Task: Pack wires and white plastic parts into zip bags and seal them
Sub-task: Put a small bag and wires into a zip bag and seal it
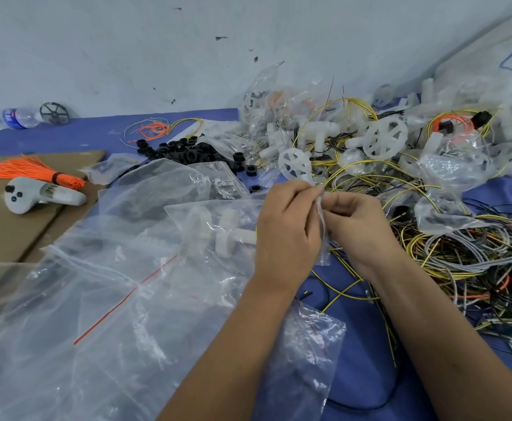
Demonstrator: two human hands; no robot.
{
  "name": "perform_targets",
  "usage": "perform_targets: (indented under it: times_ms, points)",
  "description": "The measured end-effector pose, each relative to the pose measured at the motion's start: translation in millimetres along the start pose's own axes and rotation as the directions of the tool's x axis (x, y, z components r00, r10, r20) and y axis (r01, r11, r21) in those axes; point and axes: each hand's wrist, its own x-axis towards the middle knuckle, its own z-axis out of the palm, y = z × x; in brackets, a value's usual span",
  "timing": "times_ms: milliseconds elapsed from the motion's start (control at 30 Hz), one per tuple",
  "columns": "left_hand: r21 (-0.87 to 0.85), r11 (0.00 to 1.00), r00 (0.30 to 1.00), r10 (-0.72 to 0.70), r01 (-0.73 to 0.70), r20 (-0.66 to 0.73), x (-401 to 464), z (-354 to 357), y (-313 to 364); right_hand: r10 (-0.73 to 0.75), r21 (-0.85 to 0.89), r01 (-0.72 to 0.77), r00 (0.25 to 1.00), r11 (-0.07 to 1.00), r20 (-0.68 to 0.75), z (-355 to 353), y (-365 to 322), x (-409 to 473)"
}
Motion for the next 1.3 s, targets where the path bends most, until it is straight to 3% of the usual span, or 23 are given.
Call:
perform_targets:
  times_ms: [67, 133, 200, 233, 300, 333, 400, 467, 500, 533, 600, 667, 700, 800, 933, 1000, 1067, 1133, 1300]
  points:
    - [-0.004, 1.000, 1.000, 0.020, -0.020, -0.020, 0.7, -0.9, 1.5, 0.055, 0.196, -0.057, 0.998, 0.979, 0.016, 1.0, -1.4, -0.4]
    - [-0.014, 0.999, 0.998, 0.044, -0.045, -0.038, 1.2, -1.1, 3.3, 0.052, 0.195, -0.053, 0.999, 0.979, 0.010, 5.3, 0.7, -1.8]
    - [-0.031, 0.997, 0.997, 0.065, -0.066, -0.036, 0.7, 0.0, 5.5, -0.058, -0.125, 0.056, 0.998, 0.991, -0.017, 8.5, 6.3, -2.7]
    - [-0.037, 0.997, 0.997, 0.070, -0.071, -0.029, -0.1, 0.8, 7.1, -0.116, -0.313, 0.115, 0.993, 0.943, 0.015, 9.9, 8.2, -3.8]
    - [-0.051, 0.996, 0.997, 0.070, -0.070, -0.012, -1.1, 2.0, 9.4, -0.118, -0.485, 0.159, 0.987, 0.860, 0.113, 11.2, 9.4, -5.1]
    - [-0.061, 0.996, 0.998, 0.061, -0.062, -0.009, -1.3, 1.7, 9.8, -0.077, -0.440, 0.144, 0.983, 0.886, 0.167, 11.1, 9.2, -6.3]
    - [-0.080, 0.996, 0.999, 0.025, -0.027, -0.022, -0.8, 0.3, 9.4, 0.037, -0.152, 0.008, 0.955, 0.988, 0.293, 13.2, 7.2, -10.4]
    - [-0.085, 0.996, 0.999, -0.019, 0.015, -0.043, 0.1, -1.3, 7.2, 0.114, 0.110, -0.167, 0.918, 0.980, 0.380, 14.8, 5.0, -12.9]
    - [-0.082, 0.996, 0.998, -0.035, 0.031, -0.049, 0.1, -1.7, 6.4, 0.124, 0.122, -0.183, 0.914, 0.975, 0.385, 14.6, 5.0, -12.4]
    - [-0.080, 0.996, 0.998, -0.050, 0.046, -0.050, -0.1, -1.7, 5.9, 0.118, 0.061, -0.150, 0.925, 0.987, 0.362, 14.7, 5.4, -11.2]
    - [-0.087, 0.993, 0.995, -0.087, 0.083, -0.041, -0.2, -1.5, 5.2, 0.017, -0.229, 0.048, 0.963, 0.972, 0.270, 14.8, 6.5, -7.2]
    - [-0.097, 0.987, 0.990, -0.133, 0.128, -0.041, 0.1, -2.4, 3.4, -0.110, -0.472, 0.205, 0.969, 0.857, 0.220, 14.3, 11.6, -3.8]
    - [-0.101, 0.984, 0.987, -0.152, 0.147, -0.044, 0.3, -2.9, 1.9, -0.152, -0.510, 0.238, 0.967, 0.826, 0.205, 14.3, 12.9, -3.3]
    - [-0.111, 0.979, 0.984, -0.177, 0.172, -0.034, 1.4, -4.4, -0.4, -0.217, -0.507, 0.292, 0.955, 0.811, 0.204, 11.1, 14.0, -1.0]
    - [-0.093, 0.982, 0.986, -0.164, 0.162, -0.009, 1.8, -5.0, 0.8, -0.171, -0.554, 0.260, 0.963, 0.791, 0.207, 12.1, 14.8, -0.6]
    - [-0.086, 0.985, 0.989, -0.150, 0.148, -0.014, 1.3, -5.4, 1.5, -0.148, -0.448, 0.222, 0.970, 0.866, 0.194, 13.9, 14.8, -1.8]
    - [-0.079, 0.987, 0.989, -0.141, 0.138, -0.037, 1.7, -5.8, 1.9, -0.105, -0.230, 0.145, 0.978, 0.962, 0.179, 17.3, 12.5, -5.2]
    - [-0.075, 0.987, 0.989, -0.144, 0.140, -0.039, 2.0, -5.7, 2.1, -0.064, -0.133, 0.088, 0.982, 0.987, 0.179, 18.4, 14.7, -5.5]
    - [-0.047, 0.971, 0.969, -0.231, 0.236, 0.090, 1.8, -4.8, -4.6, -0.121, -0.324, 0.157, 0.984, 0.933, 0.128, 17.4, 20.4, -2.3]
